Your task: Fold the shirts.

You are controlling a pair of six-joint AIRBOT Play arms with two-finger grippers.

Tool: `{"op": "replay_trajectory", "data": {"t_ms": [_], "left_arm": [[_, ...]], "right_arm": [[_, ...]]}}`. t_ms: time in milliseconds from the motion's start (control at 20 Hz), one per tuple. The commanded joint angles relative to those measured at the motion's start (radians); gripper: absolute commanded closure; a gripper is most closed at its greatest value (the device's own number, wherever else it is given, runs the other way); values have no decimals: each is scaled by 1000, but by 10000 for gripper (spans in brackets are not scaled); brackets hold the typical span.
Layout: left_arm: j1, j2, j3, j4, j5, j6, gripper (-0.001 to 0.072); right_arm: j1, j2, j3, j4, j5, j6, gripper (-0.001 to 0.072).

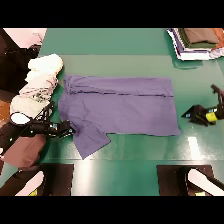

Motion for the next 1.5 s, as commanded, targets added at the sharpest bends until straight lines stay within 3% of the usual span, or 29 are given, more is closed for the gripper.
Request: {"op": "replay_trajectory", "data": {"t_ms": [0,300,400,450,500,550,650,900,1150,1250,1450], "left_arm": [[0,1,4,-8,-7,10,682],[0,1,4,-8,-7,10,682],[0,1,4,-8,-6,11,682],[0,1,4,-8,-7,11,681],[0,1,4,-8,-9,11,682],[0,1,4,-7,-9,18,682],[0,1,15,11,-39,29,683],[0,58,105,57,-259,21,684],[0,274,115,41,-377,-127,683],[0,273,153,9,-348,-130,683],[0,243,249,30,-146,-106,684]], "right_arm": [[-55,18,-157,9,-32,-24,128],[-47,18,-237,9,-106,-30,147],[-9,18,-237,9,-109,-31,284],[19,18,-237,7,-122,-31,287],[46,18,-236,2,-140,-31,337],[66,18,-235,-10,-155,-31,535],[83,20,-234,-42,-148,-30,699],[26,185,-234,-204,11,-27,699],[-47,387,-232,-251,129,0,699],[-17,409,-197,-251,124,42,699],[109,303,-21,-253,77,92,699]]}}
